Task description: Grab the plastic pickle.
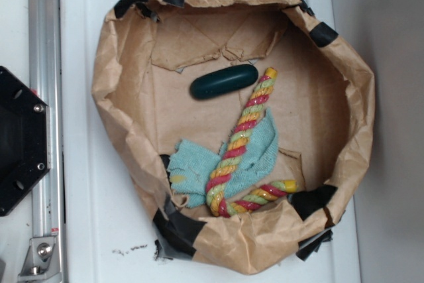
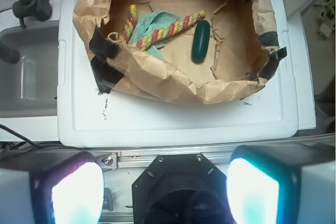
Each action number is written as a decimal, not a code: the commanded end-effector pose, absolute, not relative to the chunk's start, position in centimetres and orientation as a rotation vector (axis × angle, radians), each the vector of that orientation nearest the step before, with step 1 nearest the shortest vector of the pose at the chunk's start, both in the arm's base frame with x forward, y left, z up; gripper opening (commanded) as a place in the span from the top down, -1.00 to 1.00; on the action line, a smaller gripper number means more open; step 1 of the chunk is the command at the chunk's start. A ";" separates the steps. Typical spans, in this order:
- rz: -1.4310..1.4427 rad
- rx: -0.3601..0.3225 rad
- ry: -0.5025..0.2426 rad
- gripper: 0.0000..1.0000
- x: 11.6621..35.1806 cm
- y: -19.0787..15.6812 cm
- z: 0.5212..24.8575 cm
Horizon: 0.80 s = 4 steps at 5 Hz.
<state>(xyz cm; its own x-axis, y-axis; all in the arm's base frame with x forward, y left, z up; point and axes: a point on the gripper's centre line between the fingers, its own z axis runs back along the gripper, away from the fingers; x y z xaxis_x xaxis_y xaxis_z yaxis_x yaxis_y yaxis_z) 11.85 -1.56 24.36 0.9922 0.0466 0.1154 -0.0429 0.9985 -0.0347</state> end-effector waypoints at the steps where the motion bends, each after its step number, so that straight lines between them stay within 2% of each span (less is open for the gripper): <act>1: 0.045 -0.032 -0.116 -1.00 11.8 -1.6 24.4; 2: 0.138 -0.014 -0.180 -1.00 16.8 1.4 21.5; 3: 0.195 -0.036 -0.160 -1.00 21.6 3.2 18.7; 4: 0.214 0.022 -0.195 -1.00 26.2 3.7 15.0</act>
